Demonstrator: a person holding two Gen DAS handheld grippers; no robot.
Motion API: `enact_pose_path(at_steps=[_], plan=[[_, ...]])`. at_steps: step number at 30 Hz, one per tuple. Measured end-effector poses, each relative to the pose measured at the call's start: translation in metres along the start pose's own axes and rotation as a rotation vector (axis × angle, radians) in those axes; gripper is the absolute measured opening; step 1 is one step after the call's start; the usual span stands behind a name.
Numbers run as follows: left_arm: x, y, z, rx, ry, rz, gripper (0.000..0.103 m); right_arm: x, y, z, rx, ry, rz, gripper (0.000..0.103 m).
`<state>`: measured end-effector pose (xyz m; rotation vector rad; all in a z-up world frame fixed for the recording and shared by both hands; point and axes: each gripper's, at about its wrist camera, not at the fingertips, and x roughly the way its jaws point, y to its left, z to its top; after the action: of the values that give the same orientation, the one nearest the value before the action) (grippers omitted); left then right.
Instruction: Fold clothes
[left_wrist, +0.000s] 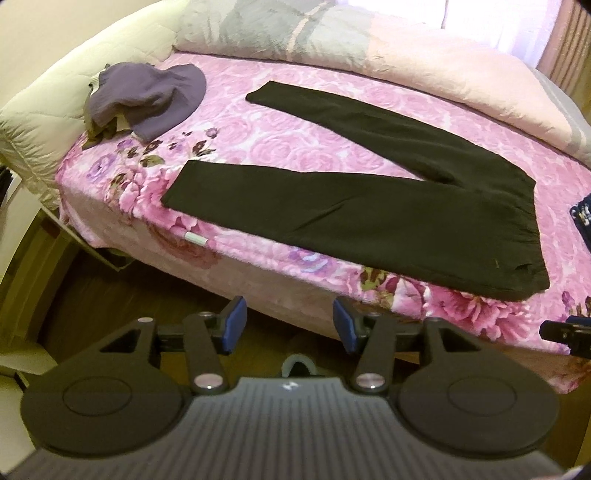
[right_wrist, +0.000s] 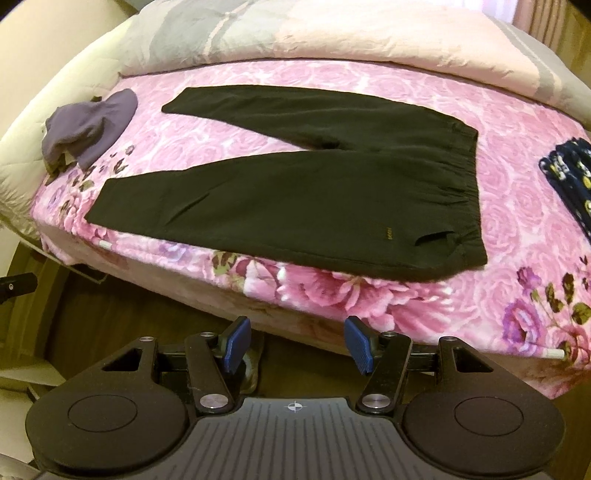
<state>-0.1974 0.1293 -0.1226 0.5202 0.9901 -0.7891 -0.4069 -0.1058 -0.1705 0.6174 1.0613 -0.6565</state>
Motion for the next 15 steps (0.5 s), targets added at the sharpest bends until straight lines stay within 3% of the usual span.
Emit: enact_pose_path(at_steps=[1, 2, 15], plan=[[0.001, 0.0, 0.001, -0.005, 0.004, 0.004, 0.048, 0.002, 0.0, 0.002, -0.008, 0.003, 0.003, 0.088], [0.003, 0.0, 0.003, -0.009, 0.006, 0.008, 0.048, 0.003, 0.0, 0.004, -0.015, 0.003, 0.004, 0.095], [0.061, -0.003, 0.059, 0.06, 0.043, -0.012, 0.048, 0.032, -0.042, 0.048, 0.087, 0.01, -0.067, 0.096]])
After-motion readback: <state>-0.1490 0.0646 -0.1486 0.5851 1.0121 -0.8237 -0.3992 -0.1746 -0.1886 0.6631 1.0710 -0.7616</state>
